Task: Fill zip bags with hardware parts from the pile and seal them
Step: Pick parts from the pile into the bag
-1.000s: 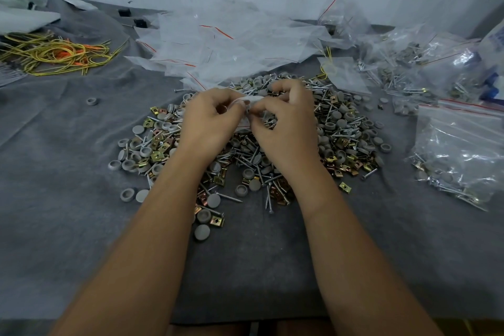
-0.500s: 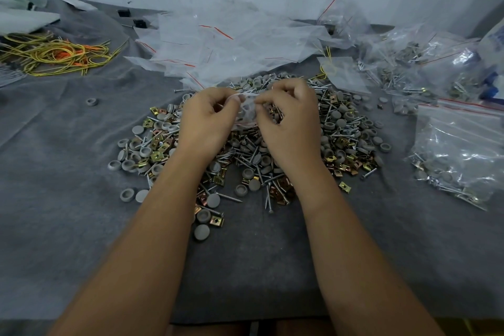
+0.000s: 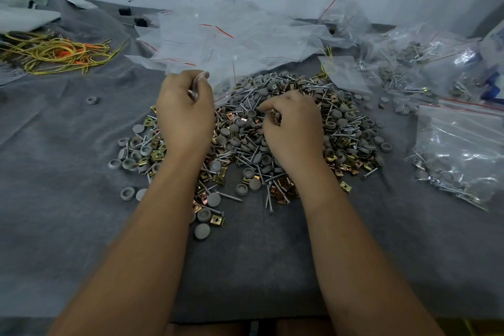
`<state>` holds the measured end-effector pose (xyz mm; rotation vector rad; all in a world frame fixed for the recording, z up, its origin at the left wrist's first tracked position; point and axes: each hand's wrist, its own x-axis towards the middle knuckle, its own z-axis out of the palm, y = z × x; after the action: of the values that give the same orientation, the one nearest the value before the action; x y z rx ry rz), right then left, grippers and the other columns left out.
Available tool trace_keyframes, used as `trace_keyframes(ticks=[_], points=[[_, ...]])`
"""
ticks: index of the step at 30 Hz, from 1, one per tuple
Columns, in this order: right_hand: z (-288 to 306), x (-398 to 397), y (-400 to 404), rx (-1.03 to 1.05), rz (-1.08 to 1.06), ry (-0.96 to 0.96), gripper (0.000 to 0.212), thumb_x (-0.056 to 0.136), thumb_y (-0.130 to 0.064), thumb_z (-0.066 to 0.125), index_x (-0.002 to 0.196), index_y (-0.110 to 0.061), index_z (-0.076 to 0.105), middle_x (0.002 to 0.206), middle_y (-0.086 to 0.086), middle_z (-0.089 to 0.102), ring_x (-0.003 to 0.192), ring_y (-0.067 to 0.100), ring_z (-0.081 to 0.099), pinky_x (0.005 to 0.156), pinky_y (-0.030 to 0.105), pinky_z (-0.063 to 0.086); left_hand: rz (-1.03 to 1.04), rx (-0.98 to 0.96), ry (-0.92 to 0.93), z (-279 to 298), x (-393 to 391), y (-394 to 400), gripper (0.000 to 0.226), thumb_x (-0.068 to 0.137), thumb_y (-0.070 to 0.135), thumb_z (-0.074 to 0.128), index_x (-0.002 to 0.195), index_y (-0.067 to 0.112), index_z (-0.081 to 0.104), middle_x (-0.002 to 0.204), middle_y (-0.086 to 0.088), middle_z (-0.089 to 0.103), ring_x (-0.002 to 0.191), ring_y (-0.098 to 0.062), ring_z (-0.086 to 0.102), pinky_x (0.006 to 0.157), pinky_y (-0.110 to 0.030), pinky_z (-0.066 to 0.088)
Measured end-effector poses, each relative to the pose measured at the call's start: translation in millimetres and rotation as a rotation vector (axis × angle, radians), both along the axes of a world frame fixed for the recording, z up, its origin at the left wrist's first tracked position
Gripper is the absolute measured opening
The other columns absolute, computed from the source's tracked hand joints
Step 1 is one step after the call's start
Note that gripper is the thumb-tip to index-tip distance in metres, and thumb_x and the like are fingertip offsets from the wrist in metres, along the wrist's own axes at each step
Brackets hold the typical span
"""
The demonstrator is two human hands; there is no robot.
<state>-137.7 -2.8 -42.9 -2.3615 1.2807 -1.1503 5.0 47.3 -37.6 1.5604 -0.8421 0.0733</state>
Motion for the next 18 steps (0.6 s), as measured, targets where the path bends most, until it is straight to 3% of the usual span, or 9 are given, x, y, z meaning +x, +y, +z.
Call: trace_keyframes(ticks=[7,11,18], points=[[-6,2,0,-0.057,0.11,0.267,0.032,0.094,-0.022,0.052,0.121,-0.031,0.066,0.105,-0.005,0.06,0.111,0.022,0.045,0.097,0.039,0.032,-0.074,0.119,-0.039,-4,1,-1,0.031,0.093,0.028,0.048,0.109,0.018,0.072,0.099,-0.002,0.067,0.088,-0.022,0.062,0.077,-0.037,0.051],[-9,2,-1,-0.08,0.113,0.415,0.036,0.096,-0.026,0.046,0.129,-0.034,0.06,0.114,-0.007,0.058,0.115,0.021,0.041,0.097,0.04,0.027,-0.114,0.172,-0.016,-9,2,-4,0.022,0.091,0.027,0.05,0.098,0.023,0.071,0.075,0.01,0.062,0.064,-0.01,0.054,0.061,-0.029,0.04],[-6,3,-1,-0.022,0.123,0.293,0.033,0.094,-0.02,0.051,0.123,-0.027,0.066,0.113,-0.008,0.065,0.112,0.018,0.048,0.099,0.037,0.03,-0.128,0.214,0.005,-11,3,-6,0.014,0.091,0.031,0.054,0.082,0.03,0.065,0.058,0.011,0.053,0.046,0.001,0.044,0.052,-0.025,0.033]])
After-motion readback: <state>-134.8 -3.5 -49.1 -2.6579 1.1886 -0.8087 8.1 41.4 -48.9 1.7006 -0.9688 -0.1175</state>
